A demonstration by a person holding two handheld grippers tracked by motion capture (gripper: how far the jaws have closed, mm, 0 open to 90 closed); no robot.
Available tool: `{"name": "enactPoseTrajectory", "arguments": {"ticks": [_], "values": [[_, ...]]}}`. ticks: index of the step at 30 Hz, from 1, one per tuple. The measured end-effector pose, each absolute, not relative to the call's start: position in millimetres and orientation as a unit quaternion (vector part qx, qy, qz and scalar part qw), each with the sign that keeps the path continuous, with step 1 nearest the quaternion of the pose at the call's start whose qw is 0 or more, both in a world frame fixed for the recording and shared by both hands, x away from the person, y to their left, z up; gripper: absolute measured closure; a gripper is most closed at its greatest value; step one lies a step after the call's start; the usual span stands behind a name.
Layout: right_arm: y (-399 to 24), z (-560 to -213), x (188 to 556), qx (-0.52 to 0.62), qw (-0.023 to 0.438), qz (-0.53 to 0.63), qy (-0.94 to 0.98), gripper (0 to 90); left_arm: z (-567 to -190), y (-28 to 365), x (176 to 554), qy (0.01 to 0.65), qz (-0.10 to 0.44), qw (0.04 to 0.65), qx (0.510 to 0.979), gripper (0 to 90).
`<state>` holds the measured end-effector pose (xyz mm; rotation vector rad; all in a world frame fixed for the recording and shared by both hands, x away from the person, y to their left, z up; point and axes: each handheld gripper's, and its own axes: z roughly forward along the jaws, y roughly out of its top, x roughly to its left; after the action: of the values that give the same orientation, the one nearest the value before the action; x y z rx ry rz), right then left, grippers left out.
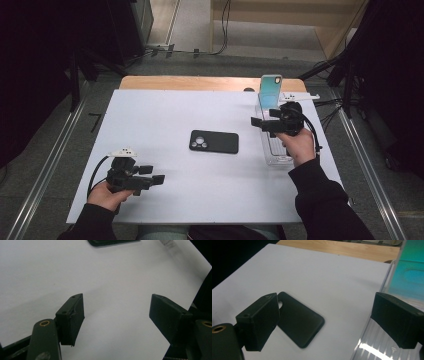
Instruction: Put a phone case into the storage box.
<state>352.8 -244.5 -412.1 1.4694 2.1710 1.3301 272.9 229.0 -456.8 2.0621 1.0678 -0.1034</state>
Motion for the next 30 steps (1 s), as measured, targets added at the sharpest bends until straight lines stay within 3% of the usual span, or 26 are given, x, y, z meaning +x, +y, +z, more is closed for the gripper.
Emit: {"name": "enactPoseTrajectory", "arguments": {"ticks": [2, 4, 30], "values": [[-242, -412, 347, 0.490, 0.098, 0.450, 0.740, 7.0, -457, 228, 274, 0.418, -0.043, 0.397, 0.816, 28.4], [-240, -412, 341, 0.481, 0.100, 0.449, 0.747, 13.4, -456, 227, 275, 0.418, -0.044, 0.393, 0.818, 28.4], [-232, -433, 272, 0.385, 0.061, 0.457, 0.800, 20.8, -454, 223, 276, 0.402, -0.048, 0.399, 0.823, 28.4]]}}
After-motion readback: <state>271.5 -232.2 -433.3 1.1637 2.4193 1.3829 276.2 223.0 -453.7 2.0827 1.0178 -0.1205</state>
